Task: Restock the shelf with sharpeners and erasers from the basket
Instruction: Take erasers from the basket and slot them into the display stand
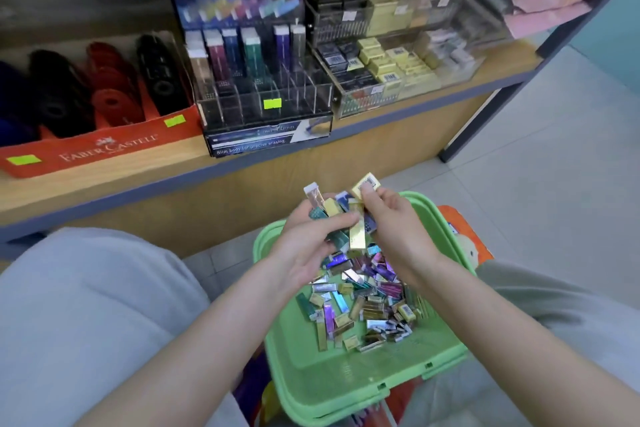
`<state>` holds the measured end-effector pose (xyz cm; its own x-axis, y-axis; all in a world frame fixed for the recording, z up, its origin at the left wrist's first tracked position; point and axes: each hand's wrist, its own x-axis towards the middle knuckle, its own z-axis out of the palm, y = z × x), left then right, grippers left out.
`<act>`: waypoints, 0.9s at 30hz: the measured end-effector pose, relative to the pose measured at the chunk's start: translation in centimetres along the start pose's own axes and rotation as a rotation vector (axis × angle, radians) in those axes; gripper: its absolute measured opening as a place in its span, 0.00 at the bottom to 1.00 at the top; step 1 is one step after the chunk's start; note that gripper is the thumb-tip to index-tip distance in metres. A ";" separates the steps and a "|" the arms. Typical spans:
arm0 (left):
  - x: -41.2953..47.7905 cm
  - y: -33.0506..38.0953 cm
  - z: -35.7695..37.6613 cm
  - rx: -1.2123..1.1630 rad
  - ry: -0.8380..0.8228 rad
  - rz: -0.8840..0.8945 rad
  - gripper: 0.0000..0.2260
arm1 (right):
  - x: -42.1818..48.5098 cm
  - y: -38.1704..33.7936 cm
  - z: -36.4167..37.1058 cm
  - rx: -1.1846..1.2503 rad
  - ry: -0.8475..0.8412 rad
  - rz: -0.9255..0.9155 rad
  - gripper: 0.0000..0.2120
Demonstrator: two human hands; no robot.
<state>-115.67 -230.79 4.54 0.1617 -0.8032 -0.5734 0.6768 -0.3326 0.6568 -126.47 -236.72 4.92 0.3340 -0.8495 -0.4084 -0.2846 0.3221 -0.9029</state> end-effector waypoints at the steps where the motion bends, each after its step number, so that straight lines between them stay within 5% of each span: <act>1: -0.1 0.6 0.0 0.015 0.004 0.018 0.16 | 0.0 -0.5 0.2 0.020 -0.002 -0.008 0.14; 8: 0.4 4.9 1.2 0.046 -0.038 0.102 0.23 | 0.9 -5.0 0.7 0.146 -0.011 -0.118 0.10; 13: 1.4 7.5 2.3 0.051 -0.131 0.091 0.19 | 3.3 -8.7 -1.3 0.162 0.099 -0.316 0.08; 23: 4.5 9.8 5.2 0.102 -0.218 0.040 0.11 | 14.9 -13.7 -8.9 -0.706 0.447 -0.537 0.12; 27: 5.6 9.6 6.1 0.124 -0.257 -0.012 0.10 | 18.2 -14.8 -9.7 -0.936 0.388 -0.500 0.10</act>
<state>-112.63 -241.50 10.56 -0.0444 -0.8925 -0.4489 0.5817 -0.3884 0.7147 -124.88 -261.02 12.18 0.3437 -0.9202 0.1871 -0.8133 -0.3913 -0.4306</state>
